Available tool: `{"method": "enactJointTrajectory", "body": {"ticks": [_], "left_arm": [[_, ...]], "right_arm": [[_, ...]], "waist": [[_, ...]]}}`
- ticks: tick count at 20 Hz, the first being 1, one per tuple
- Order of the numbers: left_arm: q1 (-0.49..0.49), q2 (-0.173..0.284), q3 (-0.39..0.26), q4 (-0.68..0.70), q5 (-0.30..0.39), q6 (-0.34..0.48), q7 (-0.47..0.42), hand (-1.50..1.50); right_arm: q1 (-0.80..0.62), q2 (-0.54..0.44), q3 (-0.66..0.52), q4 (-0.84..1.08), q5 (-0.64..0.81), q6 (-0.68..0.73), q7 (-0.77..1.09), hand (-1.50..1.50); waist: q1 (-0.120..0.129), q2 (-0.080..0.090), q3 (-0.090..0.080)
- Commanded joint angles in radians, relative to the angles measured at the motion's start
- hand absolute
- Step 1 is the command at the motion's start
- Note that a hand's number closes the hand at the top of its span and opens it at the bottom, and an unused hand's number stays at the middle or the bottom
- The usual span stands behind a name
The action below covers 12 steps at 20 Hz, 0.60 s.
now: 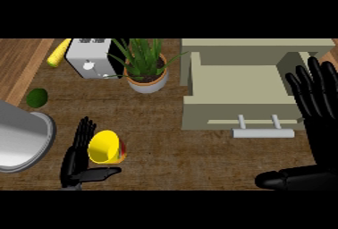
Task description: Pick up the cup, place it into the drawer and close the drawer
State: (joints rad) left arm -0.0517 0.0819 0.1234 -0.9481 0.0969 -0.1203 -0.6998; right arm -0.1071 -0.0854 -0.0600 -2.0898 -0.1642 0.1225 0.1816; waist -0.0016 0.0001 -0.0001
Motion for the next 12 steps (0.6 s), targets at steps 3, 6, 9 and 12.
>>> {"method": "enactJointTrajectory", "body": {"ticks": [3, 6, 9, 12], "left_arm": [[-0.051, -0.005, 0.0, 0.074, 0.005, -0.023, -0.045, -1.5], [-0.018, 0.001, -0.01, 0.046, 0.012, -0.047, -0.039, -1.5], [-0.069, 0.02, 0.039, 0.206, 0.045, -0.113, -0.138, -1.5], [-0.067, -0.055, -0.005, 0.167, 0.022, -0.033, -0.112, -1.5]], "right_arm": [[0.043, 0.005, 0.021, -0.02, 0.027, 0.012, -0.019, -1.5], [-0.011, 0.026, 0.06, -0.057, 0.062, -0.05, 0.065, -1.5], [0.0, -0.013, -0.007, -0.081, -0.029, -0.005, 0.086, -1.5], [0.04, 0.009, 0.024, -0.054, 0.012, 0.003, 0.017, -1.5]], "waist": [[0.0, 0.0, 0.0], [0.002, -0.001, 0.0], [-0.003, 0.0, 0.0], [0.0, -0.001, 0.0]]}}
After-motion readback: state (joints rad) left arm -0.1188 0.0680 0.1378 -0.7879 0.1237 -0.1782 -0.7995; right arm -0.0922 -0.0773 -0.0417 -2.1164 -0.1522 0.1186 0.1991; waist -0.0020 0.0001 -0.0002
